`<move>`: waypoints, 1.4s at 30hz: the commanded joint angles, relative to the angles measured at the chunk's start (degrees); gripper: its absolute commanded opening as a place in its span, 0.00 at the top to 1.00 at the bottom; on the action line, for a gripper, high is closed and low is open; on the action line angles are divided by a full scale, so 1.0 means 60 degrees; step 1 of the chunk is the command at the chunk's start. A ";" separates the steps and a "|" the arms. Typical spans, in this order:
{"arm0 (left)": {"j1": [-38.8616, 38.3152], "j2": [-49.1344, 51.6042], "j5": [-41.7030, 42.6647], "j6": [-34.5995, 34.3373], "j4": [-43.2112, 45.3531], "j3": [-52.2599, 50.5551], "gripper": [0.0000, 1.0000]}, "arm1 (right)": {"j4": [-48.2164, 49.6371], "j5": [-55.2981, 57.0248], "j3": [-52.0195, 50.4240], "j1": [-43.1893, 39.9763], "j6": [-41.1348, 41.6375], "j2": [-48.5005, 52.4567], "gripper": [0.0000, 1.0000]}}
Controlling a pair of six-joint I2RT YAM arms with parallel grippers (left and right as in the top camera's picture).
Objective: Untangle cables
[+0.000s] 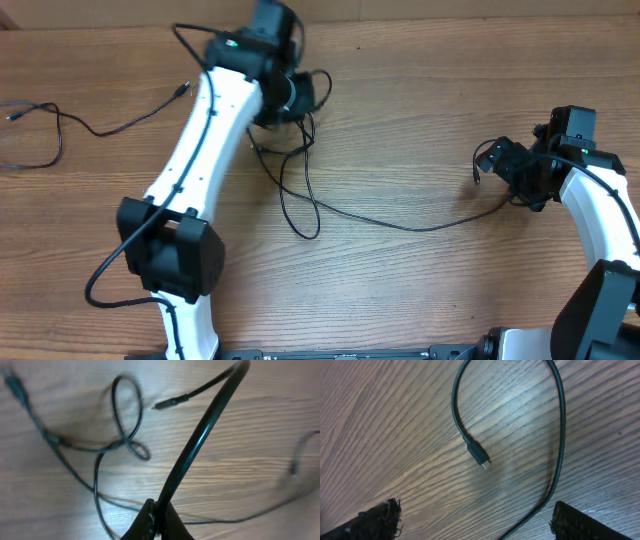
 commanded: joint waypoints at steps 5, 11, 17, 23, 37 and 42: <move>-0.0525 0.0109 -0.2674 -0.2291 0.0637 -0.1370 0.96 | 0.0033 -0.0055 -0.0044 -0.0018 0.0040 -0.0040 0.04; -0.0528 0.0124 -0.2634 -0.2382 0.2422 -0.2543 0.95 | 0.0007 -0.0055 -0.0044 -0.0018 0.0040 -0.0040 0.04; -0.0535 0.0131 -0.1821 -0.2401 0.3559 -0.3016 0.86 | 0.0011 -0.0055 -0.0044 -0.0018 0.0044 -0.0040 0.04; -0.0572 0.0131 -0.1705 -0.2401 0.3632 -0.3016 0.81 | 0.0011 -0.0051 -0.0044 -0.0018 0.0040 -0.0040 0.04; -0.0619 0.0131 -0.0685 -0.2623 0.3639 -0.3016 0.75 | 0.0047 -0.0051 -0.0044 -0.0018 0.0040 -0.0040 0.04; -0.0619 0.0131 -0.0769 -0.2616 0.3639 -0.3016 0.66 | 0.0044 -0.0055 -0.0044 -0.0018 0.0044 -0.0040 0.03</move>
